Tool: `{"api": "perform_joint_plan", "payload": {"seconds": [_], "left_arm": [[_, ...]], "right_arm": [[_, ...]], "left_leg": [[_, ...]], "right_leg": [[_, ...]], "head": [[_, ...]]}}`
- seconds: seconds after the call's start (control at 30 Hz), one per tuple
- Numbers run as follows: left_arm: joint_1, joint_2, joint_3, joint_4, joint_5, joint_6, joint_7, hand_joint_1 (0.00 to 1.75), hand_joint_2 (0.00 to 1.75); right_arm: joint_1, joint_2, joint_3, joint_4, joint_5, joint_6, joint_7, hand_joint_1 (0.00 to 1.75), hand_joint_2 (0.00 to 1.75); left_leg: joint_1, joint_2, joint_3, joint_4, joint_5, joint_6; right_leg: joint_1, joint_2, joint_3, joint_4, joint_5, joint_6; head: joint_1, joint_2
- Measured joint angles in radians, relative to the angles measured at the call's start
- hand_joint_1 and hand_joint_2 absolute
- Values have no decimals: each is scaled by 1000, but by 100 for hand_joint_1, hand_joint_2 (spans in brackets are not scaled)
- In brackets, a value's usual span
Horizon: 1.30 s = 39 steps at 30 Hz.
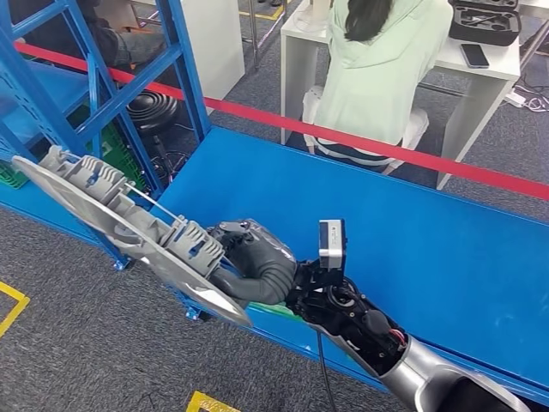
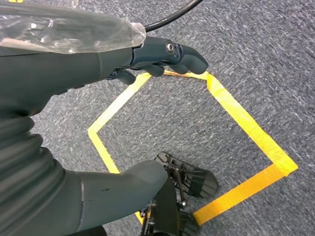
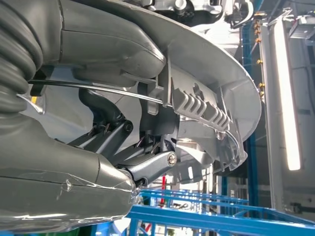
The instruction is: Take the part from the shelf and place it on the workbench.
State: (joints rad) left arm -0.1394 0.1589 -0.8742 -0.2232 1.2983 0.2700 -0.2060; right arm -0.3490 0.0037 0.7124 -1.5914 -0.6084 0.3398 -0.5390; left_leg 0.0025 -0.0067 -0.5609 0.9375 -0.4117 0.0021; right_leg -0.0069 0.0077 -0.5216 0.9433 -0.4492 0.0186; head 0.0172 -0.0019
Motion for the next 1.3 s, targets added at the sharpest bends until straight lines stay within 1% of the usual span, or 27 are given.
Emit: {"api": "perform_joint_plan", "payload": {"seconds": [0.1, 0.2, 0.27, 0.3, 0.33, 0.4, 0.43, 0.47, 0.5, 0.53, 0.57, 0.6, 0.67, 0.73, 0.8, 0.87, 0.9, 0.93, 0.97, 1.0, 1.03, 1.1, 1.13, 1.17, 1.23, 1.27, 1.3], "left_arm": [[1, -1, 0, 0, 0, 0, 0, 0, 175], [2, 0, 0, 0, -1, 1, 0, 0, 175], [3, -2, 0, 0, -2, 2, 0, 0, 175], [3, -3, -1, 0, -2, 2, 0, 0, 175], [3, -5, -1, 0, -2, 2, 0, 0, 175], [4, -6, -2, 0, -2, 2, 0, 0, 175], [4, -7, -3, 0, -2, 3, 0, 0, 175], [5, -8, -4, 0, -2, 3, 0, 0, 175], [5, -9, -5, 0, -2, 3, 0, 0, 175], [5, -9, -6, 0, -2, 3, 0, 0, 175], [5, -9, -6, 0, -2, 3, 0, 0, 175], [4, -9, -7, 0, -2, 4, 0, 0, 175], [3, -8, -7, 0, -3, 5, 0, 0, 175], [7, -10, -7, 0, -4, 6, 0, 0, 175], [9, -11, -7, 0, -5, 6, 0, 0, 175], [8, -12, -7, 0, -5, 6, 0, 0, 175], [8, -12, -7, 0, -5, 6, 0, 0, 175], [8, -12, -7, 0, -5, 6, 0, 0, 175], [10, -12, -7, 0, -5, 6, 0, 0, 175], [11, -13, -7, 0, -5, 6, 0, 0, 175], [12, -13, -7, 0, -5, 6, 0, 0, 175], [9, -13, -7, 0, -5, 6, 0, 0, 175], [6, -13, -7, 0, -5, 7, 0, 0, 175], [5, -14, -7, 0, -5, 7, 0, 0, 175], [4, -14, -7, 0, -5, 9, 0, 0, 175], [5, -14, -7, 0, -5, 10, 0, 0, 175], [6, -15, -7, 0, -5, 11, 0, 0, 175]], "right_arm": [[0, 0, -2, 4, 0, -2, 0, 175, 175], [0, 0, -2, 6, -1, -2, 0, 175, 175], [0, 0, -2, 7, -2, -2, -1, 175, 175], [-1, 0, -2, 8, -3, -2, -2, 175, 175], [0, 0, -3, 9, -5, -2, -3, 175, 175], [1, -1, -3, 13, -6, -2, -4, 175, 175], [2, -1, -3, 16, -6, -2, -4, 175, 175], [3, -2, -3, 18, -6, -2, -4, 175, 175], [3, -2, -3, 21, -6, -2, -4, 175, 175], [3, -3, -3, 23, -6, -2, -4, 175, 175], [3, -3, -3, 25, -6, -2, -4, 175, 175], [3, -4, -3, 27, -6, -2, -4, 175, 175], [3, -4, -3, 29, -6, -2, -4, 175, 175], [3, -4, -3, 29, -6, -2, -4, 175, 175], [3, -4, -3, 29, -6, -2, -4, 175, 175], [2, -4, -3, 29, -6, -1, -4, 175, 175], [2, -4, -3, 30, -6, -1, -4, 175, 175], [3, -4, -3, 31, -6, -2, -4, 175, 175], [3, -4, -3, 32, -6, -2, -4, 175, 175], [3, -4, -3, 33, -6, -2, -4, 175, 175], [3, -4, -2, 34, -6, -2, -4, 175, 175], [3, -4, -3, 34, -6, -2, -4, 175, 175], [3, -5, -3, 34, -6, -1, -4, 175, 175], [2, -5, -3, 34, -6, -1, -4, 175, 175], [2, -5, -3, 34, -6, -1, -4, 175, 175], [1, -5, -2, 34, -6, 0, -4, 175, 175], [1, -5, -2, 34, -6, 0, -3, 175, 175]], "left_leg": [[0, 0, 0, 0, 0, 0], [-4, 0, 0, -3, -1, 13], [3, 1, 16, -31, 10, 21], [8, 1, 25, -47, 17, 23], [13, 1, 33, -57, 21, 24], [14, -1, 35, -61, 22, 23], [15, -4, 36, -59, 20, 20], [18, -11, 36, -56, 18, 17], [22, -19, 36, -51, 15, 11], [26, -28, 35, -43, 9, 4], [30, -37, 33, -33, 3, -5], [32, -46, 29, -21, -3, -15], [34, -60, 20, -11, -7, -32], [41, -70, 17, -17, -2, -44], [43, -44, -1, 19, -24, -48], [40, -10, -65, 150, -91, -47], [39, -4, -104, 231, -126, -47], [39, -3, -134, 292, -147, -46], [39, -3, -145, 316, -149, -44], [38, -1, -134, 293, -131, -41], [37, 7, -101, 231, -100, -38], [31, 57, -19, 79, -43, -30], [27, 75, 5, 32, -29, -26], [22, 85, 14, 12, -25, -22], [17, 61, 9, 10, -23, -12], [17, 49, 9, 8, -21, -6], [18, 37, 10, 6, -19, 1]], "right_leg": [[0, 0, 0, 0, 0, 0], [-4, 0, 3, -10, 4, 8], [-3, -3, 3, -3, -3, 13], [-2, -3, -9, 27, -21, 16], [-3, -4, -34, 81, -50, 19], [-7, -4, -105, 220, -110, 27], [-12, -4, -131, 267, -121, 31], [-16, -4, -139, 276, -112, 36], [-21, -3, -127, 245, -84, 41], [-28, 3, -97, 180, -46, 47], [-35, 20, -63, 110, -16, 53], [-39, 35, -37, 55, 3, 53], [-37, 51, -18, 15, 7, 39], [-30, 34, -18, 12, 11, 16], [-27, 15, -15, 5, 17, -2], [-22, -6, -16, 3, 18, -13], [-18, -18, -18, 3, 17, -17], [-14, -29, -18, 3, 17, -18], [-11, -40, -19, 3, 16, -19], [-9, -50, -19, 3, 16, -19], [-9, -60, -19, 3, 15, -18], [-5, -79, -16, 5, 12, -12], [-3, -87, -15, 6, 10, -6], [-1, -96, -13, 7, 9, 1], [-3, -116, -9, 6, 5, 15], [-6, -112, -9, 12, -2, 22], [-9, -94, -16, 35, -19, 27]], "head": [[0, 0], [-2, 0], [-3, 0], [-1, 0], [3, 0], [11, 0], [13, 0], [15, 0], [15, 0], [17, 0], [19, 0], [21, 0], [20, 0], [12, 0], [2, 0], [-8, 0], [-11, 0], [-13, 0], [-13, 0], [-13, 0], [-13, 0], [-14, 0], [-12, 0], [-10, 0], [-5, 0], [-4, 0], [-1, 0]]}}
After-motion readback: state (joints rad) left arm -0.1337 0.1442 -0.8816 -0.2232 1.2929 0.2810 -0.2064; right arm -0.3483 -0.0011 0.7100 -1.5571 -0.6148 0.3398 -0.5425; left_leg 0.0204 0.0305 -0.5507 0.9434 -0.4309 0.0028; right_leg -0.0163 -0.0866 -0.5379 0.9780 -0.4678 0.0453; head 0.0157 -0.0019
